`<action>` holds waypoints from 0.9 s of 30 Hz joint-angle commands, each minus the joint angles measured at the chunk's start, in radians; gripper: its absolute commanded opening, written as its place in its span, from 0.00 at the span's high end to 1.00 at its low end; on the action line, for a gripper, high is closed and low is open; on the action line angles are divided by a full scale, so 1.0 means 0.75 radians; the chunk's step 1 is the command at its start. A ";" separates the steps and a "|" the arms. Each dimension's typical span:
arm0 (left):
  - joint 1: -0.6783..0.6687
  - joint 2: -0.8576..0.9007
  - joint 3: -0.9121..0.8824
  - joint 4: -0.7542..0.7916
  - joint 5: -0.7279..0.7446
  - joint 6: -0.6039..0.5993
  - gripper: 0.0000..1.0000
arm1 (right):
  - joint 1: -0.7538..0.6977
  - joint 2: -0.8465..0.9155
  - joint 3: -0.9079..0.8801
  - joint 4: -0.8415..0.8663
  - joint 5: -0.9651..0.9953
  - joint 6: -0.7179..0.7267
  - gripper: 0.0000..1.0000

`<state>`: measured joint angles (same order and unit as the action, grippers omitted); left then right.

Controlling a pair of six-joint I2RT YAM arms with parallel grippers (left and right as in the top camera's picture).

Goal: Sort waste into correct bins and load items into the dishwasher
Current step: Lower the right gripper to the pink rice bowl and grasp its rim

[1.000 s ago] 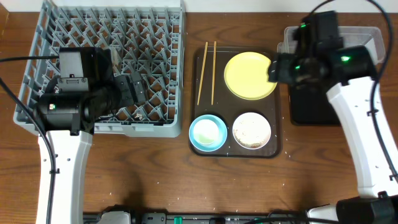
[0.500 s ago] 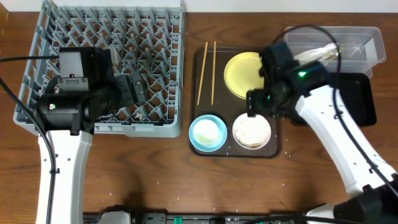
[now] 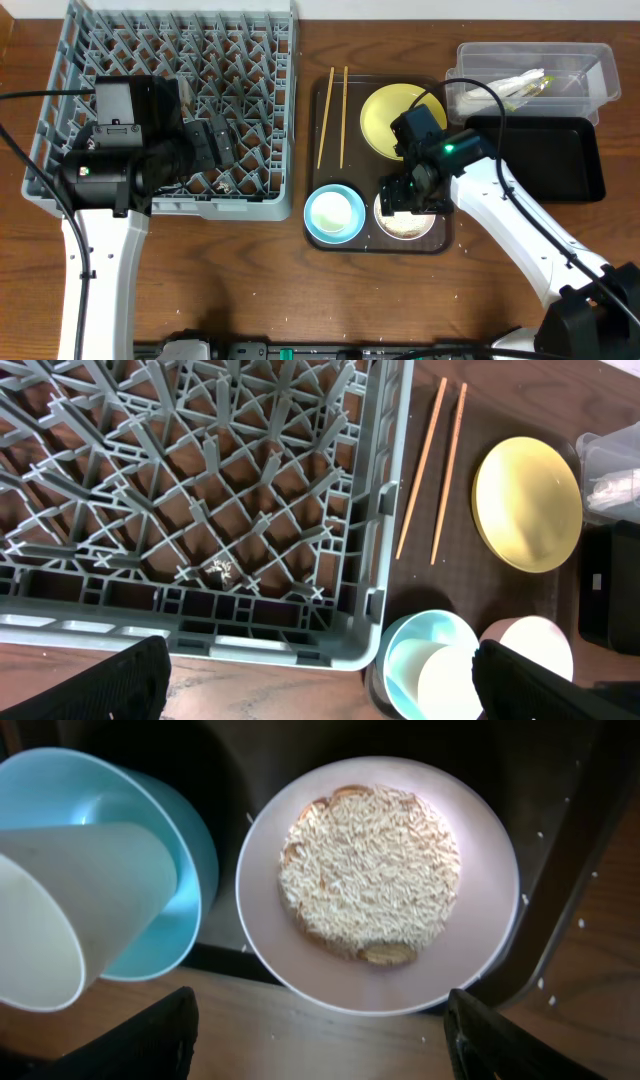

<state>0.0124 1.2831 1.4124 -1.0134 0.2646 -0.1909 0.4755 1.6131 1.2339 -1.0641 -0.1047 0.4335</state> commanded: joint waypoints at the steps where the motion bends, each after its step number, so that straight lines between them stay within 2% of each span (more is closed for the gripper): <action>1: 0.006 0.005 -0.004 0.000 0.016 -0.013 0.02 | 0.014 -0.004 -0.054 0.020 -0.006 0.019 0.23; 11: 0.006 0.005 -0.004 0.000 0.016 -0.013 0.02 | 0.014 -0.004 -0.077 0.053 0.003 0.014 0.23; 16: 0.006 0.005 -0.004 0.000 0.016 -0.013 0.02 | 0.050 -0.004 -0.077 0.148 0.004 0.022 0.29; 20: 0.006 0.005 -0.004 0.000 0.016 -0.013 0.02 | 0.087 -0.004 -0.077 0.221 0.058 0.121 0.34; 27: 0.006 0.005 -0.004 0.001 0.016 -0.013 0.02 | 0.117 -0.004 -0.077 0.253 0.065 0.150 0.34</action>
<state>0.0124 1.2831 1.4124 -1.0134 0.2646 -0.1909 0.5549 1.6131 1.1786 -0.8738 -0.0761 0.5163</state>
